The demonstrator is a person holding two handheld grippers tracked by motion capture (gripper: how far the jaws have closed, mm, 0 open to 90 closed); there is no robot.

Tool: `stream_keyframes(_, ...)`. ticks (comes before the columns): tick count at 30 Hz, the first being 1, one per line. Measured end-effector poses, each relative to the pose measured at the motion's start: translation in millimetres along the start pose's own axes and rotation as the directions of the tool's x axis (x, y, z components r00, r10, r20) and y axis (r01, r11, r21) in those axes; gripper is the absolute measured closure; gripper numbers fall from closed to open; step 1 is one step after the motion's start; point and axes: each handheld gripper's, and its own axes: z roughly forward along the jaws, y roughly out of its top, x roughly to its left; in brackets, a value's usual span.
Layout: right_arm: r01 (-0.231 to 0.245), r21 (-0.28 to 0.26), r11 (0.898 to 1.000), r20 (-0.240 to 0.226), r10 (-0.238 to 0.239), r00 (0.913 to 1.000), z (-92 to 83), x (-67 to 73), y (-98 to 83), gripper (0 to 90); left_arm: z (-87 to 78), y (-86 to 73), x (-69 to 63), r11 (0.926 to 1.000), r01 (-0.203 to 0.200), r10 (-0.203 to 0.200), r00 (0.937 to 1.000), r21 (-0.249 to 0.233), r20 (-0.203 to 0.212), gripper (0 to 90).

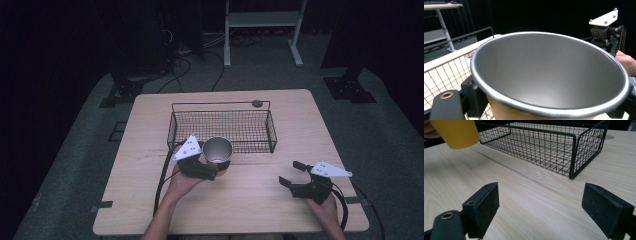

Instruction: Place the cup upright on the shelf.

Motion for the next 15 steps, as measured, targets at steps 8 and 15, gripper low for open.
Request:
stream_keyframes(8,-0.006,-0.004,1.0,-0.004,0.006,1.0,-0.1,-0.9,-0.1,13.5,1.8,22.6,12.7,0.9998,0.001,0.0,0.9999,-0.02,0.012,13.2)
stream_keyframes(15,-0.015,-0.008,1.0,-0.006,0.015,0.9999,-0.7,-1.9,-0.2,13.5,3.2,34.8,22.8,0.9997,0.005,-0.005,0.9998,-0.025,0.02,13.2)
